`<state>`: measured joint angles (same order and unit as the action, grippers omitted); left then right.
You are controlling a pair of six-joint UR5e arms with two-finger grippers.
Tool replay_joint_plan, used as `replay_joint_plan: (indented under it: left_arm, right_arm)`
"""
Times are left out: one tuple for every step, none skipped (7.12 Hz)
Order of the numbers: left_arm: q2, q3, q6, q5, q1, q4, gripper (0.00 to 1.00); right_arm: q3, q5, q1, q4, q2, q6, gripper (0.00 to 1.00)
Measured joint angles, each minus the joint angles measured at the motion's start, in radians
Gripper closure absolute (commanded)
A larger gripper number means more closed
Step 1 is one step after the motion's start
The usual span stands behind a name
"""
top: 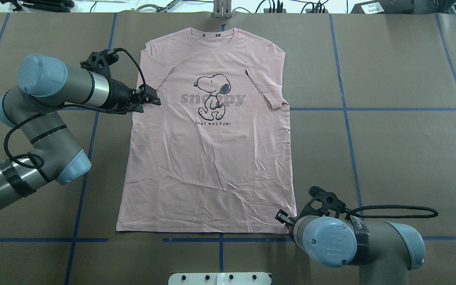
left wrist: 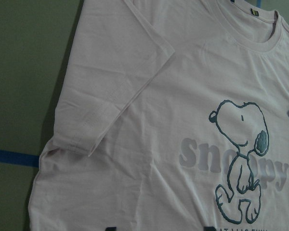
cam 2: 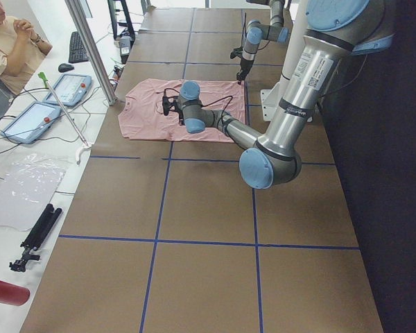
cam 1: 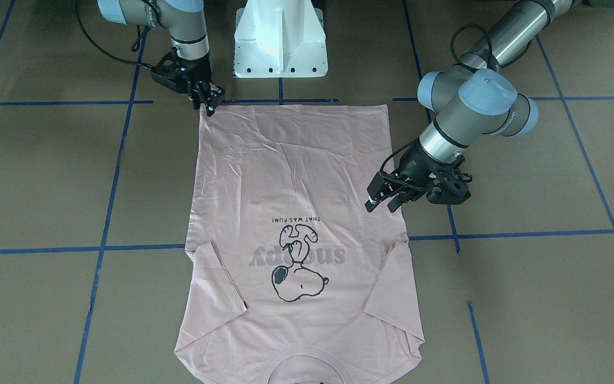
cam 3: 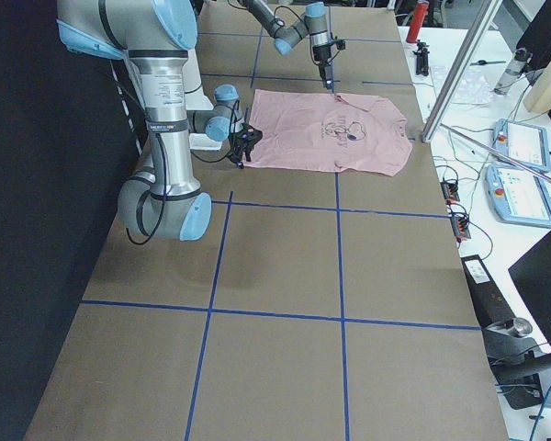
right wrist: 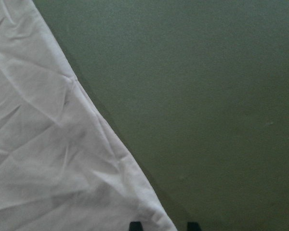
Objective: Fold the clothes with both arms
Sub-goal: 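Move both grippers to the hem corners nearest the robot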
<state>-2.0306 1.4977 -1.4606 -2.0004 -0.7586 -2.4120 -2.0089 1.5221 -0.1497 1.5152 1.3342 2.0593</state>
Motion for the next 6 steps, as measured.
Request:
replay_joint_plan:
  left_arm:
    - [0.003, 0.005, -0.007, 0.000, 0.000, 0.000, 0.31]
    - [0.011, 0.008, -0.018, -0.003, 0.002, 0.003, 0.31]
    - [0.017, 0.020, -0.027, -0.005, 0.006, 0.027, 0.31]
    - [0.021, 0.055, -0.044, -0.006, 0.019, 0.094, 0.31]
    - [0.034, 0.107, -0.083, -0.007, 0.047, 0.173, 0.31]
    - [0.080, 0.184, -0.137, -0.006, 0.093, 0.227, 0.32]
  right_arm:
    - [-0.002, 0.002, 0.000, -0.001, -0.003, 0.000, 1.00]
    - [-0.006, 0.004, -0.002, -0.001, -0.005, -0.002, 1.00]
    - [-0.017, 0.006, -0.006, -0.001, -0.006, -0.005, 1.00]
    - [-0.034, 0.010, -0.014, -0.001, -0.006, -0.008, 1.00]
    - [-0.051, 0.013, -0.021, -0.001, -0.006, -0.010, 1.00]
    - [-0.060, 0.014, -0.024, -0.001, -0.006, -0.011, 1.00]
